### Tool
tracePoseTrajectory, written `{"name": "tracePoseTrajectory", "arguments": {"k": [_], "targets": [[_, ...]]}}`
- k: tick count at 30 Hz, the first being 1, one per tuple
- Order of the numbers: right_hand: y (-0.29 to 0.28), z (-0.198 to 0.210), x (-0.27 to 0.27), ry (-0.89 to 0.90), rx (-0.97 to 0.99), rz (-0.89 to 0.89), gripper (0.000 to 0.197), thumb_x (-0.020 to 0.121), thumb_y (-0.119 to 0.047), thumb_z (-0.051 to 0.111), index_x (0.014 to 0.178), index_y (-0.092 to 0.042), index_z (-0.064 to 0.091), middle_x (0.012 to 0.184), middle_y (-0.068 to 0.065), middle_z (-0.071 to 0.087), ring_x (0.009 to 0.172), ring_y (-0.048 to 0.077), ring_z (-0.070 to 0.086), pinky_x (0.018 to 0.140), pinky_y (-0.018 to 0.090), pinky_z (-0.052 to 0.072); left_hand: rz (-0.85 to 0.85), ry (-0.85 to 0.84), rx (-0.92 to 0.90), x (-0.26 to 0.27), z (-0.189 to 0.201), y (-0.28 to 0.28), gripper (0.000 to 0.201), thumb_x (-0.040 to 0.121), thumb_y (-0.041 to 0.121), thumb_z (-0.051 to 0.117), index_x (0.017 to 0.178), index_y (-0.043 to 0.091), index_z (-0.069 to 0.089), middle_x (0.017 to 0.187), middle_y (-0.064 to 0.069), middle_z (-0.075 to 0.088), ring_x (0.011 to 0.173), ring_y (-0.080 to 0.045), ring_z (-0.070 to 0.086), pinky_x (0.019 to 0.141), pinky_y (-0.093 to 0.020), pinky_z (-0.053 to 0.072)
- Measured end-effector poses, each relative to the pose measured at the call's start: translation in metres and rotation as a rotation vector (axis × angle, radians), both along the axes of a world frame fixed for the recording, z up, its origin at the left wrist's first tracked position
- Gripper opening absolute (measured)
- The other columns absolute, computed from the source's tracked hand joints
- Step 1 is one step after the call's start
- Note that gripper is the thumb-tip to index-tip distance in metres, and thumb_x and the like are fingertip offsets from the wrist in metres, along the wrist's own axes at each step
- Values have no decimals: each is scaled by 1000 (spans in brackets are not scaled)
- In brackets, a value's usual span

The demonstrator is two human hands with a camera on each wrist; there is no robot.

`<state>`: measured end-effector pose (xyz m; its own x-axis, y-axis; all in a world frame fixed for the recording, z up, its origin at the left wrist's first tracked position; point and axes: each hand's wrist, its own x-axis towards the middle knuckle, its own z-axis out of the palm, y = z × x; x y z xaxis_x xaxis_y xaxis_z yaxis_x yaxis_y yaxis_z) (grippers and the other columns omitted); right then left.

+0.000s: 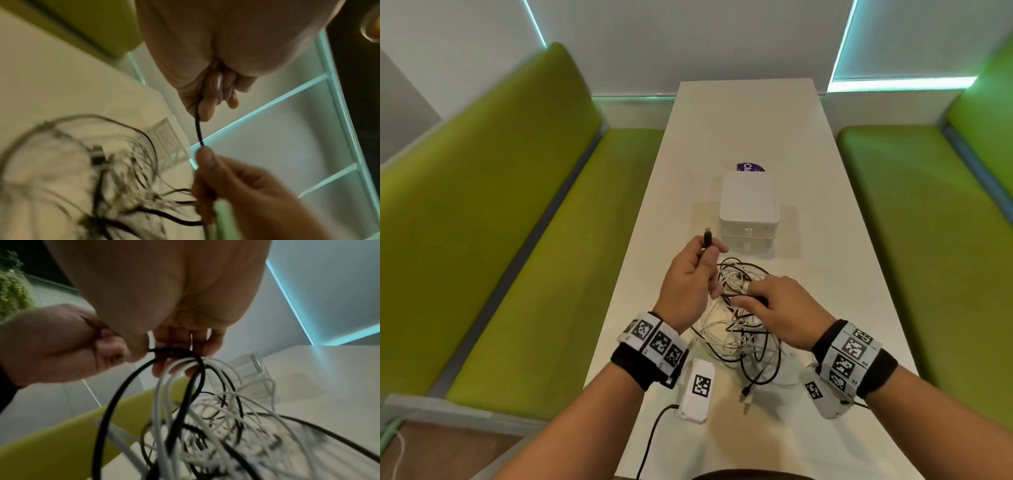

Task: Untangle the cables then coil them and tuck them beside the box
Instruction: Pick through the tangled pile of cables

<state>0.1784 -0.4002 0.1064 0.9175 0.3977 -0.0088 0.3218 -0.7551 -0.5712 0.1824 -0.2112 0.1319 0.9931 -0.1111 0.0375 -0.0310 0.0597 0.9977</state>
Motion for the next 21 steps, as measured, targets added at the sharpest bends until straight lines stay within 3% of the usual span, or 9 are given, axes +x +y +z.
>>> {"name": "tracePoseTrajectory", "arguments": {"k": [2, 4, 7, 9, 11, 13, 16, 18, 21], "targets": [[1, 7, 3, -94, -36, -26, 33, 98, -48, 57, 73, -26, 59, 65, -11, 54, 68, 5, 50, 81, 38, 33, -25, -94, 328, -1, -2, 2, 14, 101, 31, 54, 100, 19, 61, 63, 11, 45, 54, -6, 38, 58, -25, 37], [3, 10, 1, -188, 101, -41, 13, 99, -28, 61, 88, -30, 68, 80, -16, 53, 79, 1, 46, 81, 35, 30, -85, -167, 614, -4, -2, 2, 8, 94, 19, 61, 94, 21, 54, 70, 13, 43, 58, -3, 41, 58, -20, 31], [9, 3, -7, -323, 250, -45, 24, 95, -9, 60, 102, -29, 70, 94, -12, 55, 96, 7, 41, 81, 30, 30, -220, -170, 782, -7, -1, 0, 27, 82, 9, 59, 90, 23, 37, 81, 11, 40, 66, -8, 41, 57, -22, 28], [5, -4, -6, -321, 286, -76, 21, 95, -14, 63, 105, -32, 69, 92, -17, 58, 95, 5, 42, 83, 28, 33, -288, -161, 868, -8, 1, 1, 25, 87, 18, 63, 88, 23, 38, 80, 10, 50, 70, -13, 50, 58, -25, 32], [-6, -7, -3, -192, 254, -83, 12, 93, -31, 66, 105, -35, 63, 83, -18, 59, 83, 1, 51, 76, 28, 42, -271, -122, 789, -7, 4, 5, 28, 91, 24, 69, 83, 20, 42, 72, 8, 58, 66, -13, 57, 61, -26, 38], [-13, -9, -2, -20, 133, -61, 15, 92, -46, 63, 102, -38, 57, 77, -12, 63, 71, 2, 57, 68, 29, 48, -180, -81, 500, -7, 6, 9, 35, 89, 16, 72, 76, 19, 40, 67, 0, 61, 63, -10, 58, 67, -27, 43], [-10, -15, -3, 26, 124, -33, 9, 93, -40, 64, 98, -34, 59, 80, -10, 62, 72, 3, 57, 68, 27, 48, -163, -44, 215, -10, 5, 10, 39, 87, 12, 70, 74, 18, 34, 70, -18, 63, 68, -19, 63, 71, -29, 47], [-7, -16, 0, -55, 153, -69, 1, 94, -32, 65, 93, -31, 66, 80, -12, 61, 76, 4, 56, 69, 27, 45, -105, -22, 290, -9, -1, 11, 38, 86, 18, 70, 74, 18, 35, 71, -16, 68, 71, -19, 66, 73, -32, 50], [-9, -9, 6, 45, 453, -303, 11, 93, -15, 68, 90, -25, 68, 87, -9, 70, 85, 5, 65, 75, 21, 47, -4, 54, 605, -5, -17, 18, 36, 89, 17, 70, 73, 18, 38, 73, 3, 74, 69, -4, 64, 75, -37, 52]]}}
